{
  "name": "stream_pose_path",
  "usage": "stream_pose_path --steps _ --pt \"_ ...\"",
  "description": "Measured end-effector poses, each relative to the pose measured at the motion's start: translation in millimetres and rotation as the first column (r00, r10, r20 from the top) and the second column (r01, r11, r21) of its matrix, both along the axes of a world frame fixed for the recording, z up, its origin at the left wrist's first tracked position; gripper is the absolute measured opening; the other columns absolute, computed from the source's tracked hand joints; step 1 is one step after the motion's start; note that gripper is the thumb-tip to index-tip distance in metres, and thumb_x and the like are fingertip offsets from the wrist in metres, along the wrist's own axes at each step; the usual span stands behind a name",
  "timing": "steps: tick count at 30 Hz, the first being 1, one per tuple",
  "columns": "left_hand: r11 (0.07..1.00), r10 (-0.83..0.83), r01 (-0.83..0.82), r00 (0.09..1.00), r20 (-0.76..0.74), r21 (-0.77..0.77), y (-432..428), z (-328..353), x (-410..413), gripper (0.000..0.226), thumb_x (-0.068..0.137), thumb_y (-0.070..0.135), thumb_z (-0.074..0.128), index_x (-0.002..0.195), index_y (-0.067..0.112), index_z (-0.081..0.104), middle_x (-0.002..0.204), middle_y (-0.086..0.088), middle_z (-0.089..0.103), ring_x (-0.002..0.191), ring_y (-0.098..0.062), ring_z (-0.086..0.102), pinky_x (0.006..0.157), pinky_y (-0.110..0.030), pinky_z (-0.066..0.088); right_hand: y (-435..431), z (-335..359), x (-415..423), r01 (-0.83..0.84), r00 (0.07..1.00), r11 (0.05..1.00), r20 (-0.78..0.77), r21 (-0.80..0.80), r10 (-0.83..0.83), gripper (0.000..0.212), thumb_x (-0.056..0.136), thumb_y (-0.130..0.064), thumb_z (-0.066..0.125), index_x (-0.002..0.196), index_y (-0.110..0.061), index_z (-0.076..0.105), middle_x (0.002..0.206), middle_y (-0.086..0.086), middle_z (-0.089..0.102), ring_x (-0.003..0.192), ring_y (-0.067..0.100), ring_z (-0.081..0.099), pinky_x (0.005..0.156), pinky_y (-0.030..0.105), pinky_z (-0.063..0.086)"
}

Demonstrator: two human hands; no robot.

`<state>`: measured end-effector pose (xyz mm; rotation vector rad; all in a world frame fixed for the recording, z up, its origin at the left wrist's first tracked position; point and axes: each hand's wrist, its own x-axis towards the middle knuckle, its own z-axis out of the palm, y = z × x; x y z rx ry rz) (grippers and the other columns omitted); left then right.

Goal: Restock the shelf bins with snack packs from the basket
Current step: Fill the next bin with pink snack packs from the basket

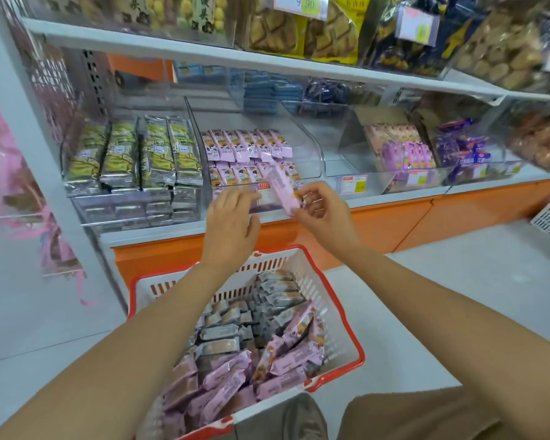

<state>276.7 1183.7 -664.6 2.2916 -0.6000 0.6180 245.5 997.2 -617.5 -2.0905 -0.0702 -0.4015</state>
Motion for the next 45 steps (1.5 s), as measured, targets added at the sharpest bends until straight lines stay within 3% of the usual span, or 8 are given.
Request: stream_pose_path --steps 5,11,15,20,28,32,39,45 --pt "0.879 0.145 -0.159 0.987 0.066 0.450 13.1 -1.2 26.0 0.073 0.096 0.025 0.051 0.158 0.010 0.014 0.165 -0.008 0.014 0.152 -0.026 0.006 0.120 -0.045 -0.011 -19.3 19.3 53.0 0.207 0.978 0.962 0.053 -0.180 -0.201 0.022 0.082 -0.012 0.070 0.097 -0.023 0.060 0.076 -0.002 0.053 0.064 0.014 0.049 0.062 0.036 0.047" --pt "0.781 0.215 -0.208 0.975 0.058 0.589 12.2 -14.6 30.1 0.083 0.096 0.022 0.043 0.155 0.009 -0.015 0.165 -0.010 -0.009 0.152 -0.029 -0.008 0.121 -0.050 -0.013 -28.0 14.7 105.7 0.323 0.941 0.835 0.061 -0.445 -0.332 0.018 0.085 -0.022 0.068 0.103 -0.019 0.068 0.094 0.006 0.062 0.078 0.020 0.055 0.066 0.027 0.035" --pt "0.800 0.189 -0.202 0.979 0.082 0.566 13.4 -21.8 34.1 0.088 0.093 0.019 0.047 0.153 0.009 -0.016 0.165 -0.011 -0.007 0.152 -0.030 -0.006 0.119 -0.049 -0.016 -25.3 0.3 127.5 0.356 0.923 0.775 0.065 -0.522 -0.380 0.019 0.085 -0.022 0.068 0.103 -0.019 0.074 0.099 0.008 0.071 0.083 0.024 0.064 0.070 0.030 0.048" --pt "0.805 0.160 -0.215 0.976 0.147 0.553 17.1 -31.1 40.9 0.091 0.081 0.014 0.061 0.157 0.005 0.011 0.163 -0.014 0.018 0.150 -0.032 0.016 0.121 -0.052 -0.001 -20.0 -13.8 133.9 0.412 0.894 0.684 0.122 -0.601 -0.432 0.021 0.092 -0.020 0.057 0.088 -0.015 0.077 0.087 0.012 0.071 0.079 0.032 0.063 0.060 0.031 0.046" --pt "0.790 0.170 -0.204 0.979 0.113 0.579 18.2 -26.6 38.1 0.091 0.080 0.012 0.058 0.157 0.007 0.010 0.164 -0.012 0.015 0.151 -0.030 0.013 0.121 -0.050 -0.003 -24.6 -14.4 111.8 0.291 0.957 0.792 0.146 -0.537 -0.253 0.022 0.097 -0.023 0.055 0.106 -0.016 0.074 0.110 0.008 0.066 0.104 0.024 0.055 0.082 0.029 0.041" --pt "0.819 0.166 -0.193 0.981 0.098 0.541 17.2 -25.3 28.9 0.088 0.082 0.015 0.053 0.157 0.005 0.007 0.165 -0.012 0.004 0.153 -0.029 0.001 0.122 -0.050 -0.004 -16.2 -18.4 72.0 0.168 0.980 0.884 0.170 -0.436 -0.102 0.015 0.095 -0.017 0.058 0.101 -0.014 0.071 0.097 0.000 0.064 0.087 0.013 0.054 0.074 0.022 0.044" --pt "0.774 0.020 -0.022 1.000 0.010 0.632 10.4 -73.4 -0.2 0.080 0.074 0.021 0.076 0.145 0.003 0.045 0.150 -0.018 0.042 0.142 -0.037 0.035 0.119 -0.050 0.014 -31.7 -77.0 12.3 -0.073 0.996 0.904 -0.080 -0.422 0.044 0.008 0.091 -0.012 0.062 0.095 -0.015 0.068 0.084 -0.005 0.062 0.071 0.004 0.054 0.067 0.016 0.044" --pt "0.623 0.154 0.123 0.949 -0.276 0.772 10.4 -106.8 3.0 0.075 0.101 0.037 0.041 0.158 0.013 -0.002 0.165 -0.010 -0.008 0.153 -0.027 -0.007 0.123 -0.047 -0.003 -55.7 -128.8 -5.3 -0.346 0.908 0.831 -0.380 -0.436 0.178 0.015 0.092 -0.022 0.066 0.104 -0.013 0.069 0.095 -0.001 0.065 0.077 0.009 0.057 0.069 0.014 0.041"
